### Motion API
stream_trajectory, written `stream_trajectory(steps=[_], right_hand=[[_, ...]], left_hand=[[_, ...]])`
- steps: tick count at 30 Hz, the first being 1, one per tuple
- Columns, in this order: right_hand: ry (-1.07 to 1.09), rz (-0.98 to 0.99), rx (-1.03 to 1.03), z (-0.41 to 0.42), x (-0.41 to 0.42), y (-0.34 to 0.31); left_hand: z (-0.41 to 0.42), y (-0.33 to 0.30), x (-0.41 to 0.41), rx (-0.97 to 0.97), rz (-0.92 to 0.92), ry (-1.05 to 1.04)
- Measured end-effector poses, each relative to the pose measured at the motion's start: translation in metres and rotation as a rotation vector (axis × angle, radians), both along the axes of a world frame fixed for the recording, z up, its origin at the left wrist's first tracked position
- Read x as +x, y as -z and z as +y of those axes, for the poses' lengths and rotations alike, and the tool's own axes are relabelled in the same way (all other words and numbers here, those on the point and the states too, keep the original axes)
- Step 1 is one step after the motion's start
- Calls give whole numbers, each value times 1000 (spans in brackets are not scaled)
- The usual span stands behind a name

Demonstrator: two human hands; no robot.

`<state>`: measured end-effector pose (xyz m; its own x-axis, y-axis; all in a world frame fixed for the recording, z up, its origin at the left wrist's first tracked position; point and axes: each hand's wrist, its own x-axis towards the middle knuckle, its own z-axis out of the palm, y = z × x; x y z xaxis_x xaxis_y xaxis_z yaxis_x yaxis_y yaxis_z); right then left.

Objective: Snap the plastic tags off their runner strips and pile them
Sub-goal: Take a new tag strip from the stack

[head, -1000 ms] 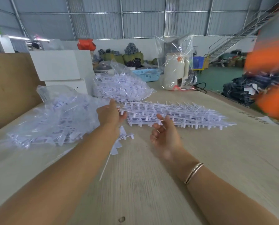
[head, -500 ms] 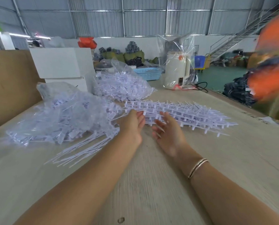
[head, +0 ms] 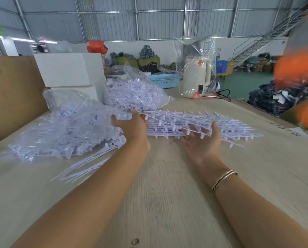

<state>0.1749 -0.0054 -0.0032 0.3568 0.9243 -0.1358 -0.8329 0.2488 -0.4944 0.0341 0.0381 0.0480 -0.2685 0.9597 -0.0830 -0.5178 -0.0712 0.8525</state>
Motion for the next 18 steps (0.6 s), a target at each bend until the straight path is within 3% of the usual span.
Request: stream_trajectory(steps=[4,7,11,14,16,18], right_hand=[[-8,-191,-140,3,-10,0],[-44,-310,-233,-2,-10,-6],[-411,-898,-488,-27,-1,-20],[-603,-1326,-526,-39,5,-34],[-590,-1277,-486,-38,7,-42],[-523,-911,-409,-37,7,-42]], left_hand=[[-13,9,10,-76,-40,313],[-16,13,14,-99,-49,410],[-1,12,12,-118,-63,271],[7,12,7,-191,-77,248],[4,15,6,-211,-34,329],[1,17,8,-219,-37,424]])
